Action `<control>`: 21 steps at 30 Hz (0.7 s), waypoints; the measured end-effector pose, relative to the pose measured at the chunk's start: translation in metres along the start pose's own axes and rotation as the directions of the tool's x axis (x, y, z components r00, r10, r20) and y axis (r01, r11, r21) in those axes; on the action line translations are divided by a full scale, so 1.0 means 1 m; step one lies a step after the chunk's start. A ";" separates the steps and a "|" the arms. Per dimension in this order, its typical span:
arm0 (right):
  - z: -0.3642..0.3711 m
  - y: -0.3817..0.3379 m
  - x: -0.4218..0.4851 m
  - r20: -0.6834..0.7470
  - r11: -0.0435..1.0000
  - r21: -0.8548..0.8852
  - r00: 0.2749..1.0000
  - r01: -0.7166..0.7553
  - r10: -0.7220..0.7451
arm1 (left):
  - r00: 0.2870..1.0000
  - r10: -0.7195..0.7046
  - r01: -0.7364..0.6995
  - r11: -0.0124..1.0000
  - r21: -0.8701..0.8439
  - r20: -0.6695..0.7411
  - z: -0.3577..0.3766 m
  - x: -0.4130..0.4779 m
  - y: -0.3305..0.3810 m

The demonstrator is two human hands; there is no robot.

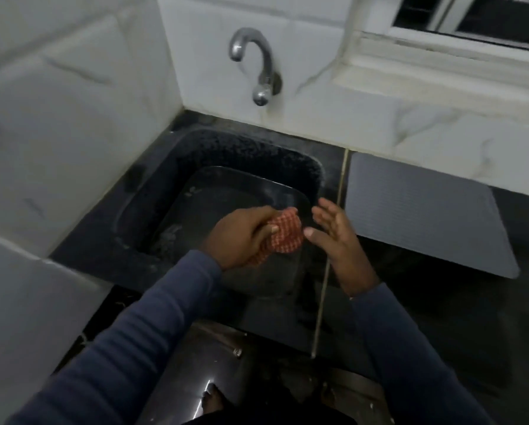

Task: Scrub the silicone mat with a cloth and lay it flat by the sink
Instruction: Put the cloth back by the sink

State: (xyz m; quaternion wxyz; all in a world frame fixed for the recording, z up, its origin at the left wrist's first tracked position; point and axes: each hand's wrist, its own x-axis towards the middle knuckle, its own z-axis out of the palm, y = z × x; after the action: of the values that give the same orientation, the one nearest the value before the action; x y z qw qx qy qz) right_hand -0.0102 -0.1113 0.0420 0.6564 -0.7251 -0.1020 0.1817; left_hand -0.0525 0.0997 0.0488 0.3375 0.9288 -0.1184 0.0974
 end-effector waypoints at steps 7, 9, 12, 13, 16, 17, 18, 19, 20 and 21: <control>0.078 -0.042 0.054 0.331 0.975 -0.197 0.943 0.102 -0.032 | 0.968 -0.200 0.242 0.908 -0.342 0.154 -0.081 -0.009 -0.056; 0.094 -0.052 0.067 0.334 0.980 -0.161 0.941 0.117 -0.057 | 0.838 -0.429 0.543 0.590 -0.598 0.337 -0.088 -0.020 -0.079; 0.111 -0.059 0.089 0.325 0.992 -0.113 0.946 0.065 -0.025 | 0.774 -0.396 0.566 0.084 -0.820 0.493 -0.063 -0.042 -0.101; 0.115 -0.059 0.098 0.302 0.997 -0.073 0.953 0.040 -0.017 | 0.803 -0.392 0.470 -0.050 -0.881 0.450 -0.054 -0.043 -0.101; 0.117 -0.055 0.132 0.172 0.997 0.071 0.985 -0.044 0.031 | 0.798 -0.560 0.201 -0.103 -0.974 0.224 -0.040 -0.023 -0.104; 0.117 -0.050 0.143 0.139 0.992 0.095 0.988 -0.083 0.070 | 0.745 -0.650 0.171 -0.033 -0.985 0.152 -0.040 -0.013 -0.111; 0.118 -0.045 0.152 0.122 0.989 0.082 0.986 -0.125 0.114 | 0.676 -0.732 0.186 0.057 -0.981 0.086 -0.044 -0.004 -0.120; 0.119 -0.038 0.165 0.121 0.985 0.045 0.979 -0.169 0.163 | 0.630 -0.776 0.230 0.141 -0.963 0.037 -0.051 0.007 -0.132; 0.121 -0.032 0.174 0.128 0.977 0.016 0.969 -0.215 0.211 | 0.612 -0.791 0.299 0.221 -0.928 0.009 -0.058 0.014 -0.146; 0.126 -0.025 0.188 0.145 0.967 -0.004 0.957 -0.255 0.253 | 0.625 -0.780 0.363 0.286 -0.887 0.004 -0.067 0.025 -0.164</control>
State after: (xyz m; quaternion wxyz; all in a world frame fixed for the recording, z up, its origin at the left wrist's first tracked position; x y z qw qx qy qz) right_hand 0.1138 0.0798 0.0335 0.6238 -0.7124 -0.0540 0.3170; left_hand 0.0110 0.2620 0.0068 0.7574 0.5797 0.2830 0.1013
